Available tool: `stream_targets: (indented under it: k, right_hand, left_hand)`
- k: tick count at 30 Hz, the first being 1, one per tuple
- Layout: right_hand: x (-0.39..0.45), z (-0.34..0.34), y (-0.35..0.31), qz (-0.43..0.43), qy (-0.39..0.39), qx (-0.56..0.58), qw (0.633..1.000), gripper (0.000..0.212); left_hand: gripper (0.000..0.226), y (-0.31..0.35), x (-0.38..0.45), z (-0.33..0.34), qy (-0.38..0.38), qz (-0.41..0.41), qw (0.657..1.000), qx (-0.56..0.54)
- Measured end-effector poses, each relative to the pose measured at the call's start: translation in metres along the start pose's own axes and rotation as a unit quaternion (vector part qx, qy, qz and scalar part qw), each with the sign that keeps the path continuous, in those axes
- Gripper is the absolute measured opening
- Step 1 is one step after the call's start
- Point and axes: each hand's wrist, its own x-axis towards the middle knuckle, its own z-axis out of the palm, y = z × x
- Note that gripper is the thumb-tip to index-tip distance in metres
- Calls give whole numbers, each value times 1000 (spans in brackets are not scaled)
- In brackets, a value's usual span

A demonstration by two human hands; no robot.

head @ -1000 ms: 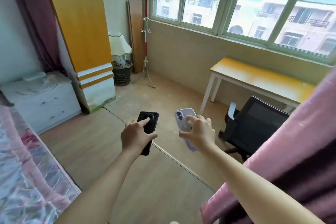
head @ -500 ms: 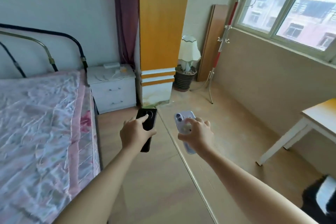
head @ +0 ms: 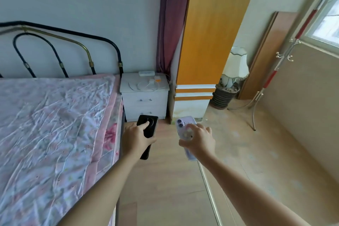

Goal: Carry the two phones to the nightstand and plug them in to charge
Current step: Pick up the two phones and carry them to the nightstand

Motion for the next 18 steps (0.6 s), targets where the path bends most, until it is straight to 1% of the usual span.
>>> stream_targets:
  k: [6, 13, 18]
  right_hand:
    - [104, 16, -33, -17, 1, 3, 1000, 60]
    - [221, 48, -66, -62, -24, 2, 998, 63]
    - [325, 76, -81, -82, -40, 12, 996, 63]
  left_hand:
    - [66, -9, 102, 6, 10, -12, 1000, -6]
    - [64, -31, 202, 20, 28, -45, 999, 11]
    - [62, -45, 287, 40, 47, -73, 996, 13]
